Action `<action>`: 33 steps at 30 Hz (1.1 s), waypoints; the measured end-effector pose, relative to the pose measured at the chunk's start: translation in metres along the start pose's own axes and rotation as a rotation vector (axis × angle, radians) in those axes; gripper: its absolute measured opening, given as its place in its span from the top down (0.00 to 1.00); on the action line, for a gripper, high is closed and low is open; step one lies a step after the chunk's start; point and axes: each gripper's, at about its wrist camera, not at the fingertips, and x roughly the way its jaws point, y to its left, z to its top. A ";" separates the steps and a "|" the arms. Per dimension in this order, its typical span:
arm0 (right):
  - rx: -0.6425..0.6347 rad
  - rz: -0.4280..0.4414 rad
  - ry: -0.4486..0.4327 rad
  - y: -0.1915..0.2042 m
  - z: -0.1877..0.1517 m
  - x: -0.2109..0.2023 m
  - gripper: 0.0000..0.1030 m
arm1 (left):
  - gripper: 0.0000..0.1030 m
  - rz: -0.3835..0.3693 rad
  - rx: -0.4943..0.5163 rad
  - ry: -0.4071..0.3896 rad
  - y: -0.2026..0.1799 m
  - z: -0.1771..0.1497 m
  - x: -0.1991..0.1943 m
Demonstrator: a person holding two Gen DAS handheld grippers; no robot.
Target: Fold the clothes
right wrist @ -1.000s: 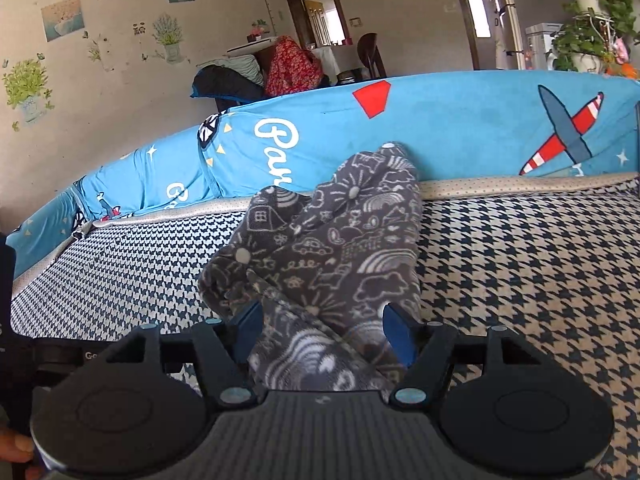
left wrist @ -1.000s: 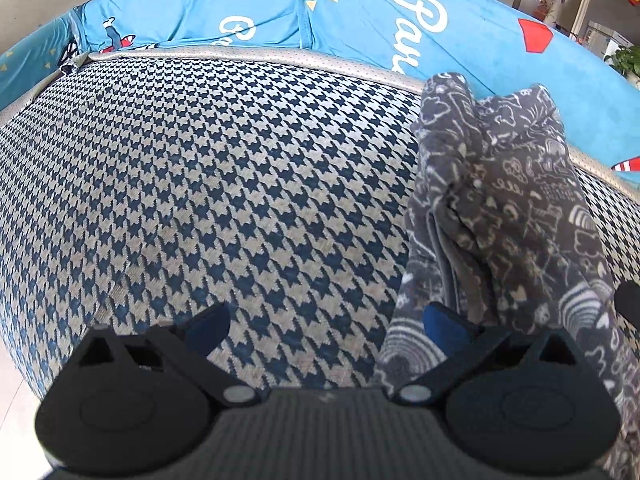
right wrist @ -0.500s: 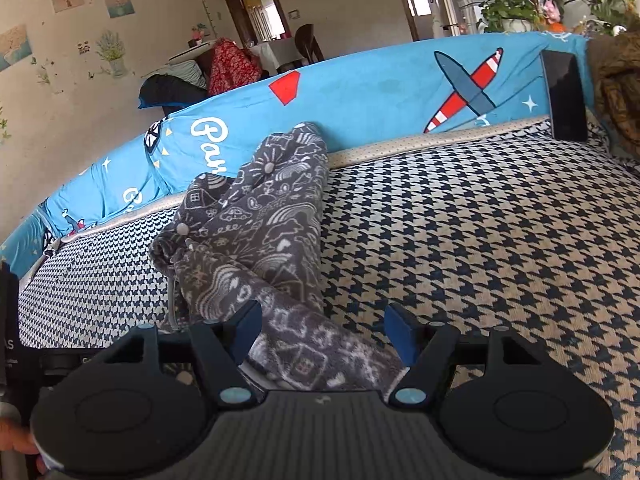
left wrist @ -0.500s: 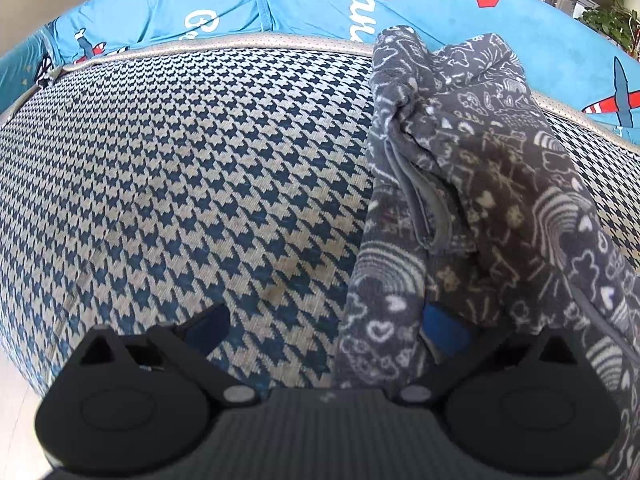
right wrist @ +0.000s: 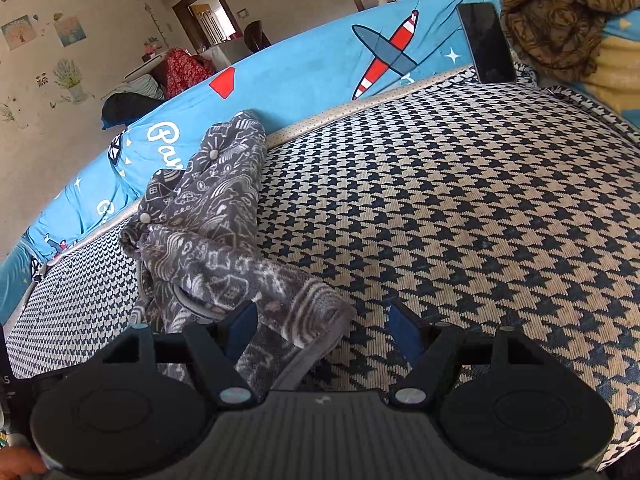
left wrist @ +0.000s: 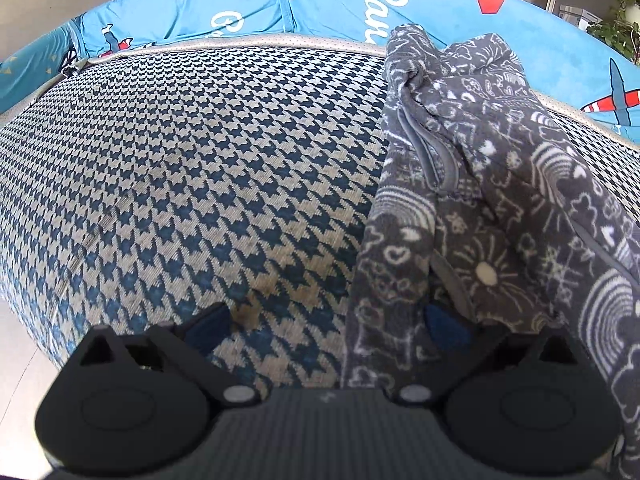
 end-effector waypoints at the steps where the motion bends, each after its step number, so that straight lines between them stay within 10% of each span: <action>1: -0.004 -0.001 0.000 -0.001 -0.001 0.000 0.30 | 0.00 0.000 -0.005 -0.004 0.000 -0.002 -0.003; 17: -0.022 0.031 -0.061 0.001 -0.015 0.032 0.29 | 0.00 -0.020 -0.080 -0.021 0.014 -0.044 -0.031; 24: -0.024 0.043 -0.062 0.001 -0.015 0.034 0.83 | 0.00 -0.024 -0.102 -0.021 0.017 -0.047 -0.034; 33: 0.026 0.186 -0.117 0.007 -0.011 -0.005 0.90 | 0.00 -0.018 -0.115 -0.034 0.018 -0.045 -0.040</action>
